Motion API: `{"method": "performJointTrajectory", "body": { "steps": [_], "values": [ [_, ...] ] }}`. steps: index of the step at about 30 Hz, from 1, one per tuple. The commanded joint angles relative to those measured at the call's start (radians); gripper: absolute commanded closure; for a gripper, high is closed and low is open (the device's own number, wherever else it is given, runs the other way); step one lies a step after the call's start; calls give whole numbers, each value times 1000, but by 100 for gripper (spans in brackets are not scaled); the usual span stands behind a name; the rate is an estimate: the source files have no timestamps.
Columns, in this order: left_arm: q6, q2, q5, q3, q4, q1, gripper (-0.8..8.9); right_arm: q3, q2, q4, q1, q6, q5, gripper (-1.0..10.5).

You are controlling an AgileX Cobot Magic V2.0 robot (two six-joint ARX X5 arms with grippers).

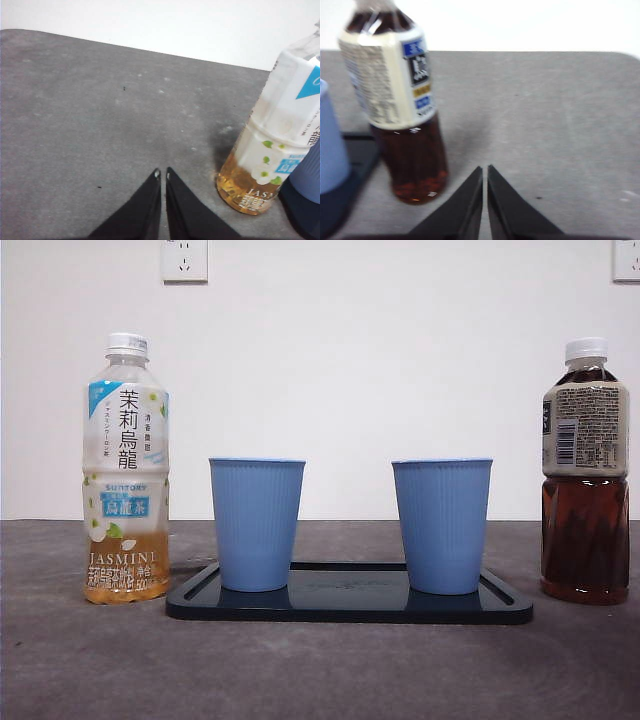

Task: Pour the drink into the cup

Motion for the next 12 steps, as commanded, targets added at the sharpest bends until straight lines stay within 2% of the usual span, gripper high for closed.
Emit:
{"method": "performJointTrajectory", "body": {
  "steps": [1, 4, 8, 12],
  "values": [
    [-34, 0, 6, -5, -9, -8, 798, -4, -2, 23, 3, 89, -73, 934],
    [-68, 0, 6, 17, -8, -21, 798, 3, -2, 49, 3, 159, -127, 935],
    [-130, 2, 6, 73, -10, -49, 798, 55, -1, 37, 4, 263, -132, 935],
    [-163, 29, 6, 154, -8, -71, 798, 144, 0, 5, 16, 314, -134, 935]
  ]
}}
